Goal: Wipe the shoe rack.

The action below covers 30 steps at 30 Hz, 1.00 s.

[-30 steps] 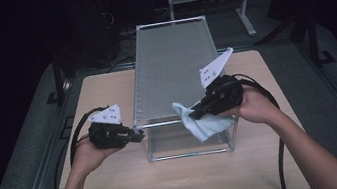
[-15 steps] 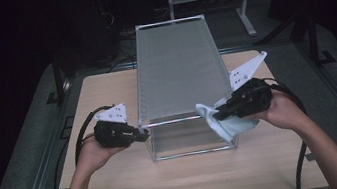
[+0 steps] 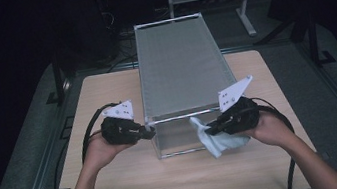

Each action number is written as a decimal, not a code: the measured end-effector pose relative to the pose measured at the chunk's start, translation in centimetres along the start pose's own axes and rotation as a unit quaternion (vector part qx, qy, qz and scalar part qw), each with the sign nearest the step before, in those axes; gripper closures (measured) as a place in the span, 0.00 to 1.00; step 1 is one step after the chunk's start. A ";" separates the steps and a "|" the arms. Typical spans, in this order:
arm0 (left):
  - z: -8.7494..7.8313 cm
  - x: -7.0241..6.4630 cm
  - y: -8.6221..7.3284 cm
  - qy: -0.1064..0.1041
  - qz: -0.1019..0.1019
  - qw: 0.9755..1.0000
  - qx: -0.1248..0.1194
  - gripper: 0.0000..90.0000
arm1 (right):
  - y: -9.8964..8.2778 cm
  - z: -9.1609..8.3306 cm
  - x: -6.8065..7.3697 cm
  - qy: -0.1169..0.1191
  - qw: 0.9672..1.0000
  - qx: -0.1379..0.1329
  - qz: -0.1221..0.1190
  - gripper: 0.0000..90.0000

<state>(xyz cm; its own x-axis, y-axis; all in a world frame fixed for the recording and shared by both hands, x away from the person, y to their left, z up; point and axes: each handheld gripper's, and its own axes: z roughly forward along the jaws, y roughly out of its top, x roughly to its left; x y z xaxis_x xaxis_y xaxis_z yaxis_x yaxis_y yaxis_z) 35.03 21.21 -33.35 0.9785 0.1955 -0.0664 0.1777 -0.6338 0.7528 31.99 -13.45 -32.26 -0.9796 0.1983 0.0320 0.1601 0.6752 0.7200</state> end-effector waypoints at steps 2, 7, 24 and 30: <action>0.0 0.0 0.0 -0.006 -0.003 1.000 -0.002 0.86 | -0.7 0.9 0.2 0.000 1.000 0.002 0.001 0.93; -0.2 -0.1 0.1 -0.006 -0.001 1.000 -0.002 0.83 | -2.1 3.5 0.8 0.005 1.000 0.012 0.000 0.93; -0.8 -0.1 0.2 -0.001 0.002 1.000 -0.016 0.86 | -5.4 9.9 -0.1 -0.015 0.999 0.017 0.041 0.93; -0.7 -0.1 0.2 -0.003 0.004 1.000 -0.016 0.88 | -5.4 12.1 -0.5 -0.024 0.999 0.008 0.046 0.93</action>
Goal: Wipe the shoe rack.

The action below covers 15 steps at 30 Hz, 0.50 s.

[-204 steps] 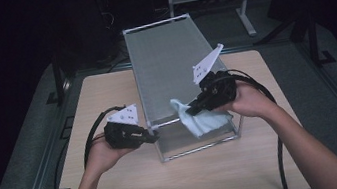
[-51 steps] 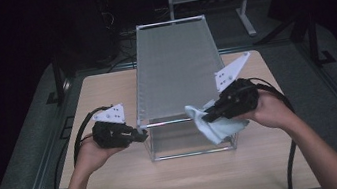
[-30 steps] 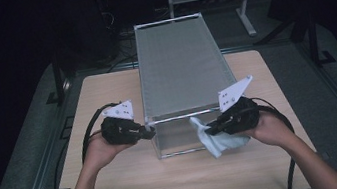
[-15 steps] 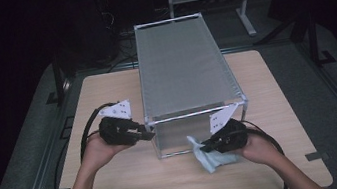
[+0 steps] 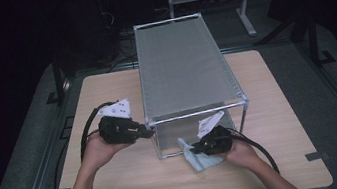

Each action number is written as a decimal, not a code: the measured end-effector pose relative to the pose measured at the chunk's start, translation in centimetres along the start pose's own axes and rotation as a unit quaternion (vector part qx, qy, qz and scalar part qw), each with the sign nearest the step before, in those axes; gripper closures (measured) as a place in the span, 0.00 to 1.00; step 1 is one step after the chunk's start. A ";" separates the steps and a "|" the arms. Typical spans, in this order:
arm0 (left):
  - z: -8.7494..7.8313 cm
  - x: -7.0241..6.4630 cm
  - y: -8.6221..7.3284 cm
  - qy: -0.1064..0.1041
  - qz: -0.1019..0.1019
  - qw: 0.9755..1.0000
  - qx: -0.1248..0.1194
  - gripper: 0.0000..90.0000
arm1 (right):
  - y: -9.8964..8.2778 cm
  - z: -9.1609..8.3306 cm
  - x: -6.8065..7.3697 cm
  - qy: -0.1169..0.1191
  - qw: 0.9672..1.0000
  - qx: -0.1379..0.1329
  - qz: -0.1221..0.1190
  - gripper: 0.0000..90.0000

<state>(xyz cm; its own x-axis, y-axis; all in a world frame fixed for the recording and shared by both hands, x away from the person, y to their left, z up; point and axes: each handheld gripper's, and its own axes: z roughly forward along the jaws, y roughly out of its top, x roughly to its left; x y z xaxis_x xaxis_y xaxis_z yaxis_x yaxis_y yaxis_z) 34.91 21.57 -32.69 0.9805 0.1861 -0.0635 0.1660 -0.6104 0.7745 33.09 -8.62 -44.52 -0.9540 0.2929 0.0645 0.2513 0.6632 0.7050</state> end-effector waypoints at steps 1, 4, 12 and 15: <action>0.0 0.0 0.0 0.000 0.001 1.000 0.000 0.88 | 0.1 0.2 0.0 -0.003 1.000 0.002 0.002 0.93; 0.0 0.0 0.0 0.001 0.001 1.000 0.000 0.88 | 0.4 1.2 0.3 -0.006 1.000 -0.005 -0.002 0.93; 0.3 -0.2 0.1 -0.002 0.003 1.000 -0.001 0.88 | 2.2 3.9 0.9 -0.008 1.000 -0.029 -0.007 0.93; 0.2 -0.1 0.1 -0.002 0.005 1.000 -0.001 0.89 | 2.7 5.0 1.2 -0.009 0.999 -0.037 -0.015 0.93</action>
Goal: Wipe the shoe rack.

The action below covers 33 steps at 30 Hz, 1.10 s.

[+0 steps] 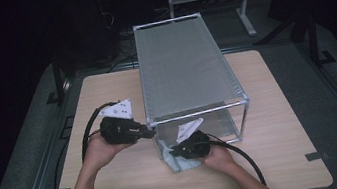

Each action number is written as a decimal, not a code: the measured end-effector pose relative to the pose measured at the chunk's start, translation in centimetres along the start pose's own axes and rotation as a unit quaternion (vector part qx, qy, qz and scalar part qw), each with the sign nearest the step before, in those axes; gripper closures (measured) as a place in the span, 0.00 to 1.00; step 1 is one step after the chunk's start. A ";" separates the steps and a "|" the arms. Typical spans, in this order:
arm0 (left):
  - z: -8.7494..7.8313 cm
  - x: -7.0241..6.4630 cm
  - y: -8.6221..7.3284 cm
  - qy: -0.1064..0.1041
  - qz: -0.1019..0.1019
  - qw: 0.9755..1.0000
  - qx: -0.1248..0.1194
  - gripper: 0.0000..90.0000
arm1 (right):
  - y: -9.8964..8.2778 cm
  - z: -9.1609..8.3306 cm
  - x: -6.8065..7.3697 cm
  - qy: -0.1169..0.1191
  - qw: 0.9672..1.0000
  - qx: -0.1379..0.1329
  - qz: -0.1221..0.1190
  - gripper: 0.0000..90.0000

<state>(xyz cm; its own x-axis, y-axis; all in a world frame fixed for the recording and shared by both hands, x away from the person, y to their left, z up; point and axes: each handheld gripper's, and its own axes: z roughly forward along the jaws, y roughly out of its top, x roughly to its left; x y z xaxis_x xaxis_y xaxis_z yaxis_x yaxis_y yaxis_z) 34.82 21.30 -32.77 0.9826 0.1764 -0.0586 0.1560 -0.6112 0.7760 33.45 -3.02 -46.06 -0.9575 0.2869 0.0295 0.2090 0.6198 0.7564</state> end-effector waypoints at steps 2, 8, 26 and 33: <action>0.0 0.0 0.0 -0.001 0.000 1.000 0.000 0.89 | 0.0 0.1 0.0 -0.001 1.000 0.000 0.005 0.93; 0.2 0.0 0.0 -0.001 0.000 1.000 -0.006 0.89 | -0.7 -1.0 -0.4 -0.004 1.000 0.014 0.008 0.94; -0.7 -0.1 0.1 -0.001 -0.011 1.000 -0.016 0.83 | 0.7 0.5 0.7 0.004 1.000 0.001 -0.016 0.93; -0.8 -0.1 0.4 0.004 -0.001 1.000 -0.006 0.88 | 2.6 -1.9 1.9 -0.020 0.997 -0.049 -0.055 0.94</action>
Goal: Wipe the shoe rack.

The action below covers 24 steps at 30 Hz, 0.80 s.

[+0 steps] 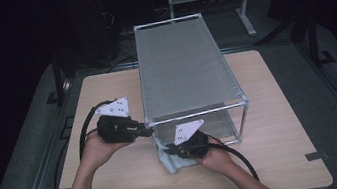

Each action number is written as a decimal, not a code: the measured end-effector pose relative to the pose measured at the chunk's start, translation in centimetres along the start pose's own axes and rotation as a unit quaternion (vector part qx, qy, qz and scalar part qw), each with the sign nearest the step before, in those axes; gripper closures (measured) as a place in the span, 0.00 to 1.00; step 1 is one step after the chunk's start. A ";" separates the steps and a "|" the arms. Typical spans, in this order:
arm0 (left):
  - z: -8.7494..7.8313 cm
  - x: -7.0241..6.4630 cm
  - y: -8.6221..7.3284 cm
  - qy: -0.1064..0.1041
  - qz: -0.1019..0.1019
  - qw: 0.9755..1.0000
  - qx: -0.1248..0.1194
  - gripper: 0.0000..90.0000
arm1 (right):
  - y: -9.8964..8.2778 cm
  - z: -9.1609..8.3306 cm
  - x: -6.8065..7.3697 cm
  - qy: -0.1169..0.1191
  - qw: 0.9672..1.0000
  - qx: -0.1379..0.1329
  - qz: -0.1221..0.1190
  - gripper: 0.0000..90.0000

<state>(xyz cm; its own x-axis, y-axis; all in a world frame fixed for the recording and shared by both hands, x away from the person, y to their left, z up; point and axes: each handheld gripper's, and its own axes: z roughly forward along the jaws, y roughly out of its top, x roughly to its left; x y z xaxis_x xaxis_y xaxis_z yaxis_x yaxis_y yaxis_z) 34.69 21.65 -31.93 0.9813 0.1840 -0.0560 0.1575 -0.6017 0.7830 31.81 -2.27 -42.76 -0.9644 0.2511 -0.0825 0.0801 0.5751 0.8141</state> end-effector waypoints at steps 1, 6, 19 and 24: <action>0.0 0.0 0.0 0.000 0.000 1.000 0.001 0.88 | 0.4 -0.3 0.1 -0.001 1.000 -0.005 -0.001 0.94; 0.0 -0.1 0.1 0.001 -0.001 1.000 0.004 0.88 | 3.0 -1.9 1.1 -0.025 0.998 -0.041 -0.037 0.94; 0.0 0.0 0.0 0.002 0.001 1.000 0.001 0.89 | 0.2 1.4 0.6 -0.015 1.000 0.018 -0.010 0.94; 0.0 -0.1 0.0 0.003 0.001 1.000 0.002 0.89 | 1.3 0.2 0.6 -0.037 0.999 -0.013 -0.023 0.94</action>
<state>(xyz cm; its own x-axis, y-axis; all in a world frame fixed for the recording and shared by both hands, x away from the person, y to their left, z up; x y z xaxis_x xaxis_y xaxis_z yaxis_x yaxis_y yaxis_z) 34.60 21.61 -31.91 0.9809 0.1877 -0.0504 0.1559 -0.6055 0.7805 31.36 -1.19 -41.86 -0.9457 0.2818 -0.1618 0.0279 0.5666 0.8235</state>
